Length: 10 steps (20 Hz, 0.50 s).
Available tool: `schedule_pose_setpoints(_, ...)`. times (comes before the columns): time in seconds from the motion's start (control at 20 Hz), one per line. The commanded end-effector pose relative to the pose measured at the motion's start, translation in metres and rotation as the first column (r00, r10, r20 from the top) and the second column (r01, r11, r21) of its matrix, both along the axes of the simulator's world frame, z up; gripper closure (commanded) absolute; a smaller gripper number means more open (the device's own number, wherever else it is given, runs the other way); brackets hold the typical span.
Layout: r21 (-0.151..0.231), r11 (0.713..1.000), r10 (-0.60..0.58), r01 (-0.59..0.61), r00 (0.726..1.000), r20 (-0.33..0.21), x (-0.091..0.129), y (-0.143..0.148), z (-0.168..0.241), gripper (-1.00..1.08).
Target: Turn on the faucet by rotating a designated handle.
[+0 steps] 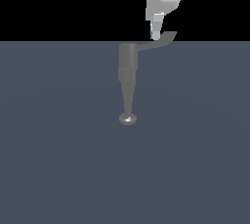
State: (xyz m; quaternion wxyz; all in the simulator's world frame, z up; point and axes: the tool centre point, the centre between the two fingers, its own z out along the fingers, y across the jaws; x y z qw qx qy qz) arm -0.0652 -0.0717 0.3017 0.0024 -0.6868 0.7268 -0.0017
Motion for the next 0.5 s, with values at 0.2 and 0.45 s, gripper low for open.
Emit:
schedule_pose_setpoints(0.2,-0.001,1.000,-0.030,0.030,1.000,-0.004,0.009,-0.029,-0.003,1.08)
schedule_pose_setpoints(0.45,-0.001,0.999,-0.034,0.034,0.999,-0.005,0.016,-0.039,-0.003,1.08)
